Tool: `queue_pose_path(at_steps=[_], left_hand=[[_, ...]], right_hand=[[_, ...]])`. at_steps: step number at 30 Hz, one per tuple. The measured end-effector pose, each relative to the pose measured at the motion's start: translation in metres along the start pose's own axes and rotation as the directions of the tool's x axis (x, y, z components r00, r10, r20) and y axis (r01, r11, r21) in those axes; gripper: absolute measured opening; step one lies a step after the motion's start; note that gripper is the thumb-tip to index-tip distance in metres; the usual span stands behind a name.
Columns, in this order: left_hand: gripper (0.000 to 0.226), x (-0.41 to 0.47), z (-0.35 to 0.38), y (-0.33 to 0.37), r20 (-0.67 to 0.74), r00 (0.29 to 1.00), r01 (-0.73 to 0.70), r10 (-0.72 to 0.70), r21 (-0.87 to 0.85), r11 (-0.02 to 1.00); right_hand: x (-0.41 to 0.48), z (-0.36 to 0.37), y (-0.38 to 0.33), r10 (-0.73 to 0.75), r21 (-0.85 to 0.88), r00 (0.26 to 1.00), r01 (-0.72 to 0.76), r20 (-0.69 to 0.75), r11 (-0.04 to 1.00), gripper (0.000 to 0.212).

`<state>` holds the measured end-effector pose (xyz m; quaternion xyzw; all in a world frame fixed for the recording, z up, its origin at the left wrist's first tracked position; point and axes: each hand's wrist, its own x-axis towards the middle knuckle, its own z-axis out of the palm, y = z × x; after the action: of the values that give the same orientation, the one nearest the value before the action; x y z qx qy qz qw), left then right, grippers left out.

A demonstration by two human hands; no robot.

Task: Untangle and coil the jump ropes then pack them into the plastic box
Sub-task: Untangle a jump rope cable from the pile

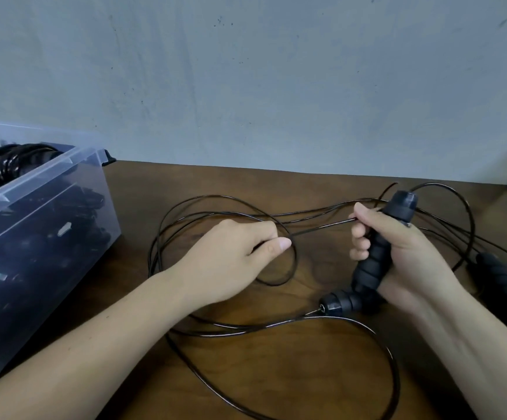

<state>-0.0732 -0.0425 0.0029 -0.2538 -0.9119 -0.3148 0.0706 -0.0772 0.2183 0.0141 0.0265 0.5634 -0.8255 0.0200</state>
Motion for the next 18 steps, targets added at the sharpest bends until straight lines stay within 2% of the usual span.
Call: queue_pose_path(at_steps=[3,7,10,12,15,18], left_hand=[[0.044,-0.001,0.001,0.000,-0.005,1.000,-0.006,0.006,0.029,1.000],[0.041,-0.002,0.008,0.007,0.011,0.999,-0.034,0.034,0.024,0.999],[0.038,-0.005,0.015,0.009,0.022,0.998,-0.068,0.067,0.056,0.996],[0.036,-0.006,0.017,0.009,0.036,0.996,-0.083,0.081,0.063,0.995],[0.036,-0.004,0.013,0.009,0.037,0.997,-0.075,0.073,0.046,0.996],[0.037,-0.001,0.008,0.007,0.021,0.998,-0.063,0.062,0.051,0.997]], right_hand=[[-0.002,0.004,0.006,0.037,-0.023,0.999,-0.036,0.020,0.999,0.020],[-0.011,0.016,0.017,0.051,-0.135,0.988,-0.031,0.144,0.990,0.037],[-0.019,0.024,0.027,0.043,-0.209,0.972,0.007,0.233,0.978,0.021],[-0.022,0.025,0.029,0.028,-0.227,0.974,0.024,0.225,0.974,0.016],[-0.022,0.024,0.026,0.018,-0.231,0.981,0.028,0.195,0.973,0.023],[-0.018,0.021,0.016,-0.006,-0.159,0.990,0.029,0.143,0.987,0.021]])
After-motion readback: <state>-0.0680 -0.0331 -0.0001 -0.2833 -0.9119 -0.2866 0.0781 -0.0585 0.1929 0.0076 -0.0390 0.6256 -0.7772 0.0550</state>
